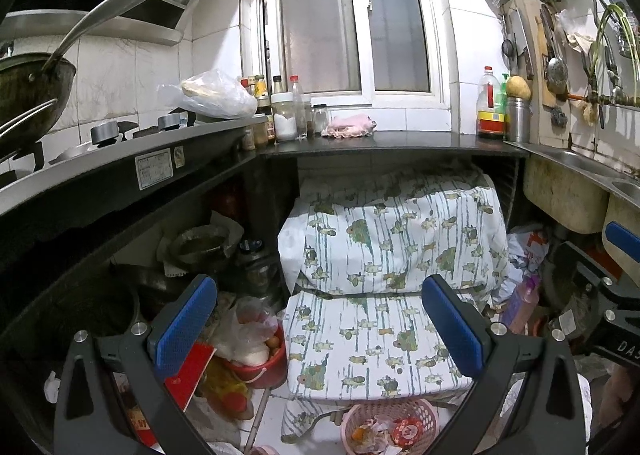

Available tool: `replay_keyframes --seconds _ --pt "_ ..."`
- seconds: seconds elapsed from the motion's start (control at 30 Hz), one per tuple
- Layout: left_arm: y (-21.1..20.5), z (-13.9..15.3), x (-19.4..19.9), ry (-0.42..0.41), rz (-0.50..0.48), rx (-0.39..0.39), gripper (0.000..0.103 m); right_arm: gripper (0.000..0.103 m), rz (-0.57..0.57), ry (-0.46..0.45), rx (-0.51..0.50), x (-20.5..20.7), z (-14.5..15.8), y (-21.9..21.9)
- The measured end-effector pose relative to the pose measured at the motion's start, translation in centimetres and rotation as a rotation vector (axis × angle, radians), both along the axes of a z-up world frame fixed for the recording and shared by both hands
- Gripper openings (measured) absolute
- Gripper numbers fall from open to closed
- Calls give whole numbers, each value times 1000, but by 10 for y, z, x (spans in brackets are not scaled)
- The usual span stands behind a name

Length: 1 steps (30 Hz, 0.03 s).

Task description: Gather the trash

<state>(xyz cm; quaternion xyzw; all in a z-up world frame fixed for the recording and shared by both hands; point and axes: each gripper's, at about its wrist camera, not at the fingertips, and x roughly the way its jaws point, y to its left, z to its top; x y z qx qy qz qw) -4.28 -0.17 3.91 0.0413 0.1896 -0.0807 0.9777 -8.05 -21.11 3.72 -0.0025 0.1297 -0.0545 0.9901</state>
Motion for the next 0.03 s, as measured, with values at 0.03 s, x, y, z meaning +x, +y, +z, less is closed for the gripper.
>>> replay_keyframes --seconds 0.03 --pt "-1 0 1 -2 0 7 103 103 0 0 1 1 0 0"
